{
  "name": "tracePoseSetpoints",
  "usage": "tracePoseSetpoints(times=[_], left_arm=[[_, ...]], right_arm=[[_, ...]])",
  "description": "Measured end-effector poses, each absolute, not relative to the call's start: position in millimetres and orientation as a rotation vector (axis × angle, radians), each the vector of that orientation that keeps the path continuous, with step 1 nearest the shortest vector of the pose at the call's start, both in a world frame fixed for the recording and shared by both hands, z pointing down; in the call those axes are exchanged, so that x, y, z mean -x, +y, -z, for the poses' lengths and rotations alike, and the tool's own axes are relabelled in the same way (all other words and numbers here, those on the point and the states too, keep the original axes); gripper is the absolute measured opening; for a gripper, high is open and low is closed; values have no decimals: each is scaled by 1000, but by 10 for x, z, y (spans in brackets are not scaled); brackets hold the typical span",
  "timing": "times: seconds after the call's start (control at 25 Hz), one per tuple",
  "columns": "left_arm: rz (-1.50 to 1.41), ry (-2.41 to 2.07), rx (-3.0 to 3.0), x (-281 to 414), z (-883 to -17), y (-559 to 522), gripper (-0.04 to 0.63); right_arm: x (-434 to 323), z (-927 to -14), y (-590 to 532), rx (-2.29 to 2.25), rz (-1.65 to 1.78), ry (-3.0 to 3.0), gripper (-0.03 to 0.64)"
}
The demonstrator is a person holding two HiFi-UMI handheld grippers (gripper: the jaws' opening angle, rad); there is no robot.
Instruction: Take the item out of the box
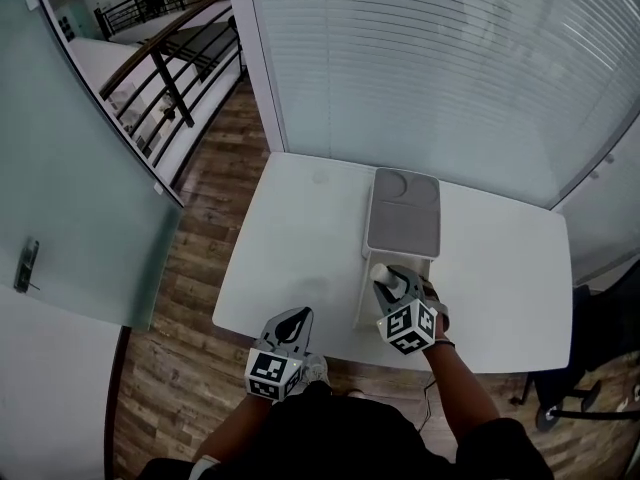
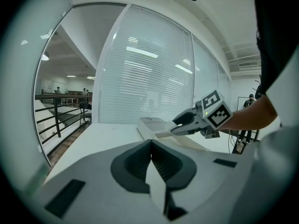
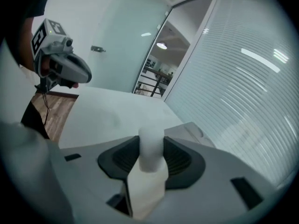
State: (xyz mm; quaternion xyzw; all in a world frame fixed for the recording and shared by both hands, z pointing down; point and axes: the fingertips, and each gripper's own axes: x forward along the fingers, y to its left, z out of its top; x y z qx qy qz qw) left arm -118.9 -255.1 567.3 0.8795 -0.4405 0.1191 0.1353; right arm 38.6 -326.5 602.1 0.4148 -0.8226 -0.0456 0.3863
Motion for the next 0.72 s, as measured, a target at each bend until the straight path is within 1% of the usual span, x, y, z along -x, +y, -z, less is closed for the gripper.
tracePoseSetpoints(times=[0.44,0.72], left_arm=[[-282,-1254,-2609,891,-5397,-2725,11],[-246,-1218,-2664,677,-5199,-2770,11]], right_arm=[[-550,-4950,-3069,-1440,99,-2288,167],[-846,-4385,-2883,-1648,13,-2487,167]])
